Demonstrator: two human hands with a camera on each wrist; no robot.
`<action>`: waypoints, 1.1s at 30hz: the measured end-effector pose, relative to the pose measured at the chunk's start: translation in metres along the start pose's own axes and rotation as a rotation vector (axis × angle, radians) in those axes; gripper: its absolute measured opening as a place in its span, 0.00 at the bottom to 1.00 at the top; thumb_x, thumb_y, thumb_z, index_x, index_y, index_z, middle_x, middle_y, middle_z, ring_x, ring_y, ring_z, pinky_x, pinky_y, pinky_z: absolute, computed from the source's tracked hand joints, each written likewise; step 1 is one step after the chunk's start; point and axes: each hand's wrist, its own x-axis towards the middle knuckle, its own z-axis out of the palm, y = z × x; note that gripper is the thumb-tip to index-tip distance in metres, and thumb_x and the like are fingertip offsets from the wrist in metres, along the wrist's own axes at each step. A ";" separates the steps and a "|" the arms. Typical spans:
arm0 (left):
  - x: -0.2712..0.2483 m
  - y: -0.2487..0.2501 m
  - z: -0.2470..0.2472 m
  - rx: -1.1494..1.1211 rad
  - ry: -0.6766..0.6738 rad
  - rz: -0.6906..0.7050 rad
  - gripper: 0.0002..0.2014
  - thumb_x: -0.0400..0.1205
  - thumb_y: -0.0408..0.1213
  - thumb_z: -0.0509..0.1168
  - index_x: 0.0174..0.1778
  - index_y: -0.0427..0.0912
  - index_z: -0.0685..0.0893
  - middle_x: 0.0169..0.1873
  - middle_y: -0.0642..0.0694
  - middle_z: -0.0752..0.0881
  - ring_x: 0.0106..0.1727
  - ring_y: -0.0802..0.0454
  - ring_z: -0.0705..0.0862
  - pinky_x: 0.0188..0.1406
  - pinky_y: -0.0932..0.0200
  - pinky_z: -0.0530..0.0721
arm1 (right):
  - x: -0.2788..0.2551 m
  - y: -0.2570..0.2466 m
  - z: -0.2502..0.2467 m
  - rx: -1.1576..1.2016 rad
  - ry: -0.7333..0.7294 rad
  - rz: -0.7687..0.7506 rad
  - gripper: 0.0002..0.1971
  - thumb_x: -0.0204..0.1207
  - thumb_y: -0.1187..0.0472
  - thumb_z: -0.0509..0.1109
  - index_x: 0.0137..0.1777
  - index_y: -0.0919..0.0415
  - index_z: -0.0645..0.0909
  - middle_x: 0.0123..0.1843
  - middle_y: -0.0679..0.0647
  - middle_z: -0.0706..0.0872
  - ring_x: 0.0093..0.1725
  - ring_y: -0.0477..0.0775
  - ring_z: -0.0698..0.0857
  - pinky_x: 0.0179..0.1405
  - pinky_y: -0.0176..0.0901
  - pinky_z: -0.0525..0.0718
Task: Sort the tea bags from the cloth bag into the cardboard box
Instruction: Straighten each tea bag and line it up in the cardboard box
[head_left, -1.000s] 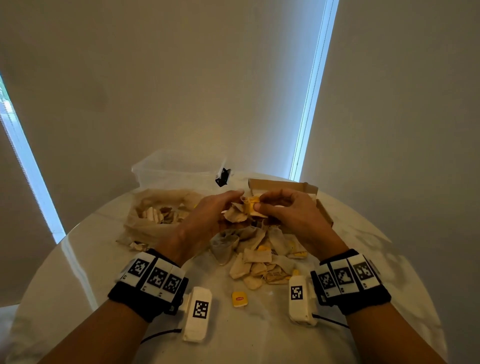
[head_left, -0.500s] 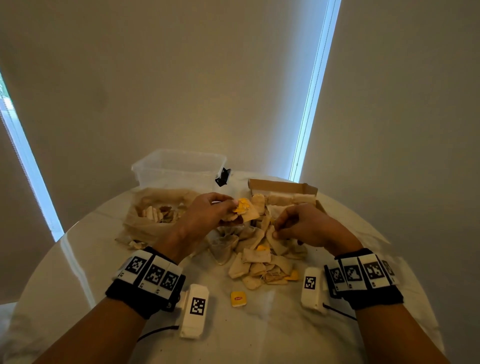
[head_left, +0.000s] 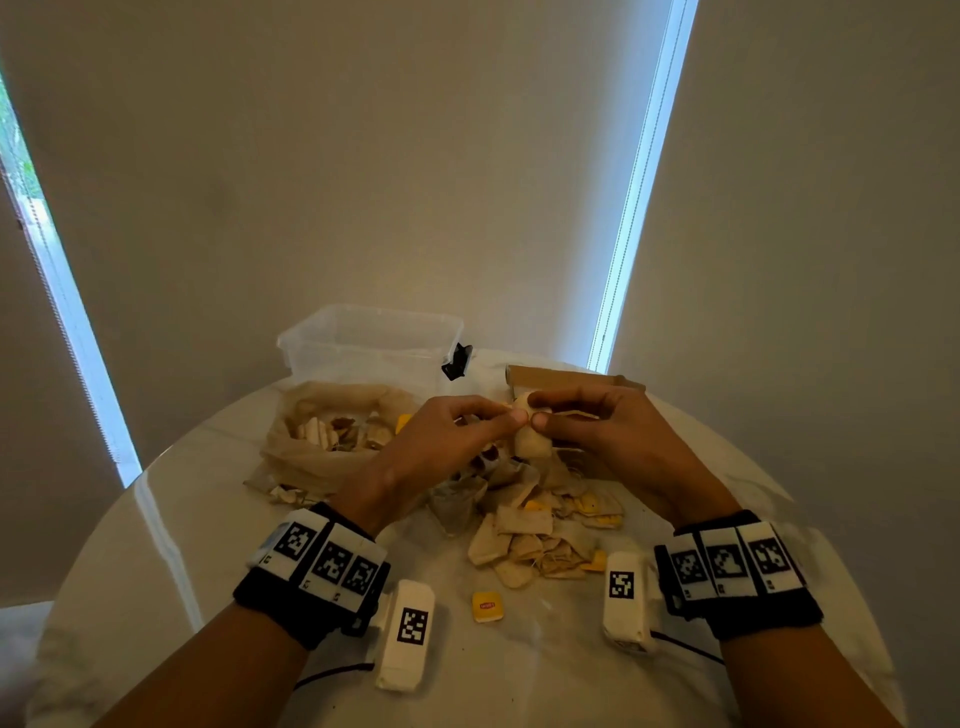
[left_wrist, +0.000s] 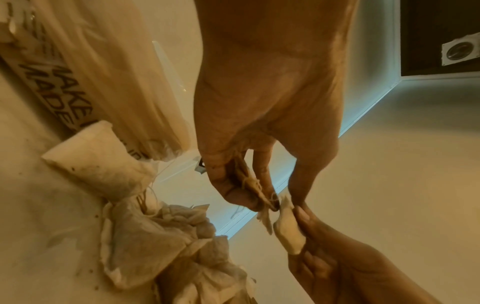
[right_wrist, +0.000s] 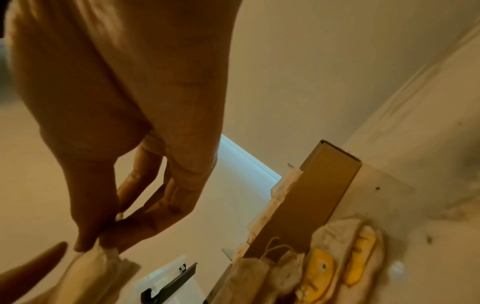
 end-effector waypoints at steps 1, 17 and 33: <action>0.001 -0.002 0.000 0.026 0.034 0.035 0.12 0.83 0.57 0.74 0.56 0.57 0.94 0.44 0.50 0.95 0.44 0.52 0.94 0.48 0.53 0.94 | 0.000 0.000 0.002 -0.008 -0.003 -0.009 0.15 0.79 0.62 0.82 0.65 0.52 0.93 0.57 0.52 0.96 0.57 0.57 0.96 0.67 0.63 0.91; 0.006 -0.008 -0.007 0.136 0.077 0.133 0.07 0.82 0.53 0.77 0.53 0.58 0.94 0.36 0.50 0.93 0.34 0.56 0.90 0.34 0.70 0.86 | 0.005 0.007 0.003 -0.195 -0.043 -0.080 0.12 0.80 0.56 0.82 0.62 0.47 0.94 0.49 0.43 0.96 0.46 0.43 0.93 0.41 0.31 0.87; 0.005 -0.008 -0.011 0.173 0.145 0.130 0.09 0.79 0.54 0.79 0.50 0.57 0.95 0.35 0.68 0.91 0.37 0.69 0.87 0.40 0.68 0.80 | 0.009 0.008 0.000 -0.221 0.004 -0.041 0.07 0.82 0.49 0.79 0.58 0.42 0.95 0.51 0.44 0.96 0.52 0.46 0.93 0.50 0.46 0.92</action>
